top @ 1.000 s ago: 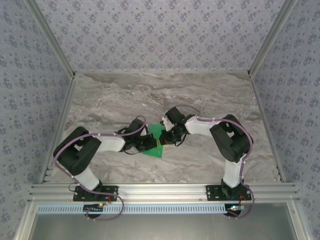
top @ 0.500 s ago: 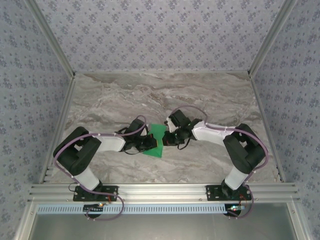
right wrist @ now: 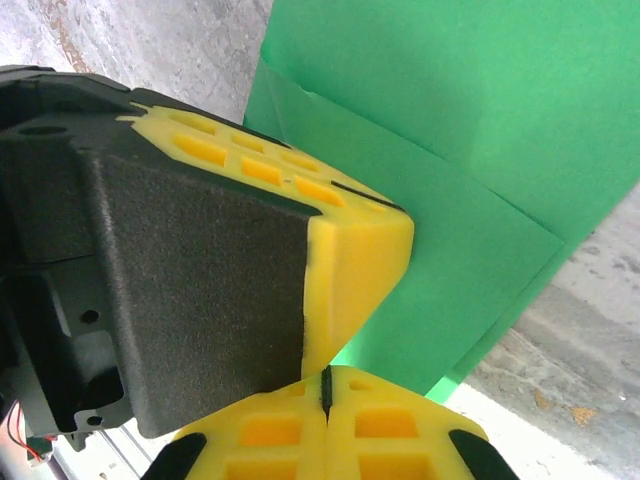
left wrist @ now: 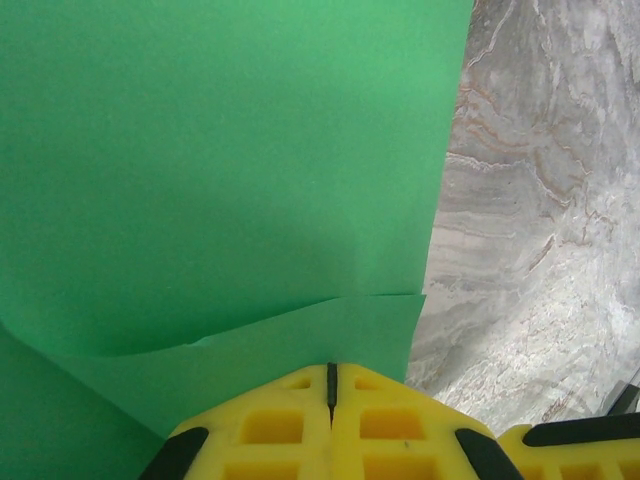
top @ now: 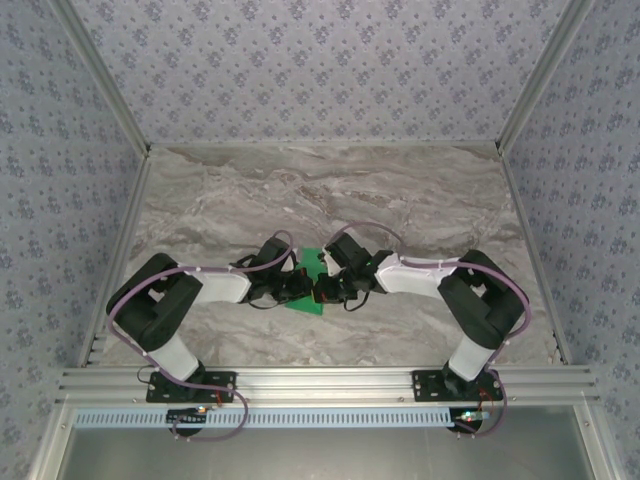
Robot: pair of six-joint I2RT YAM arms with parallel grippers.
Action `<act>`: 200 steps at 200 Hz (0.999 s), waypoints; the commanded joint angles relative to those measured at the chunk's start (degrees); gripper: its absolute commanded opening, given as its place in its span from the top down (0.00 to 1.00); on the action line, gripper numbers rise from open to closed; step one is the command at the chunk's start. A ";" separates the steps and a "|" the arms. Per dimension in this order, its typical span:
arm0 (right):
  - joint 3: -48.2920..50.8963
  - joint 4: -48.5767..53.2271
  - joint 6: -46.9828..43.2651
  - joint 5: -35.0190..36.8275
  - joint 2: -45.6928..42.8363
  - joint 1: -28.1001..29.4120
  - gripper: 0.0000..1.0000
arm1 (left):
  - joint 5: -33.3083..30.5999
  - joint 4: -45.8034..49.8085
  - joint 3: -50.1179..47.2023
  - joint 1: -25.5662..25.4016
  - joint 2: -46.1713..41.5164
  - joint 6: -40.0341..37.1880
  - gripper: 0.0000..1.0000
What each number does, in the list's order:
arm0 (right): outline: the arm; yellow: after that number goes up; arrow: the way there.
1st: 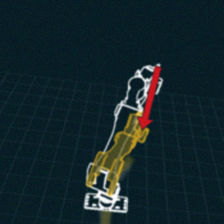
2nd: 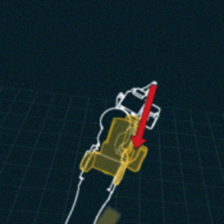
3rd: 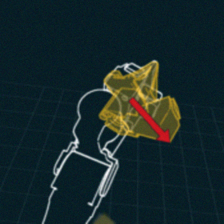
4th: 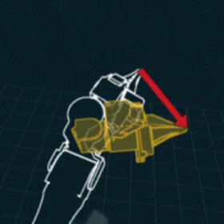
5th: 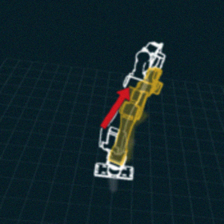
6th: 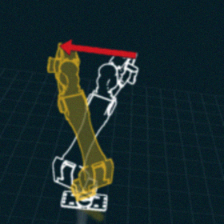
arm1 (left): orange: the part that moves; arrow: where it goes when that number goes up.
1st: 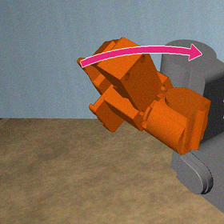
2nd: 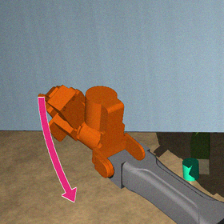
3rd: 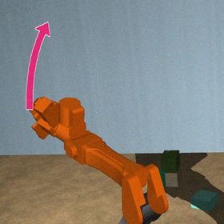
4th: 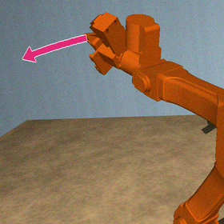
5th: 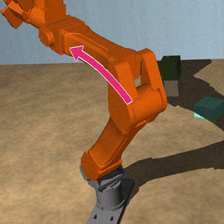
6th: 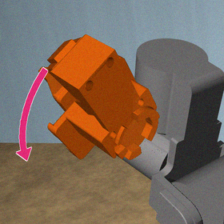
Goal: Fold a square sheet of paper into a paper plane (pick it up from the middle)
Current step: Fold the triangle a second time at the center of the table.
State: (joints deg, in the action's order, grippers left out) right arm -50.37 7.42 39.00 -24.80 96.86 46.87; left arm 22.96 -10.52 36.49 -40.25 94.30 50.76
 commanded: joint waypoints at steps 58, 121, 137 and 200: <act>3.11 -1.45 1.07 0.10 2.33 3.03 1.00 | -2.30 3.40 -1.66 -0.58 1.02 0.33 1.00; 5.05 -0.85 1.51 0.96 1.17 3.17 1.00 | -2.48 3.49 -1.51 -0.58 0.97 0.30 1.00; 5.56 -0.19 1.43 1.07 0.45 3.14 1.00 | -2.48 3.62 -1.42 -0.57 0.97 0.28 1.00; 8.58 -0.93 2.30 3.67 -8.88 -1.48 0.85 | -1.79 2.78 -1.33 -0.53 0.71 0.40 1.00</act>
State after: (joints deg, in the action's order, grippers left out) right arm -42.72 5.98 39.88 -23.22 91.74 48.38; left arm 22.96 -10.72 36.42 -40.29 94.28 51.07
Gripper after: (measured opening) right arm 0.093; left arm 0.053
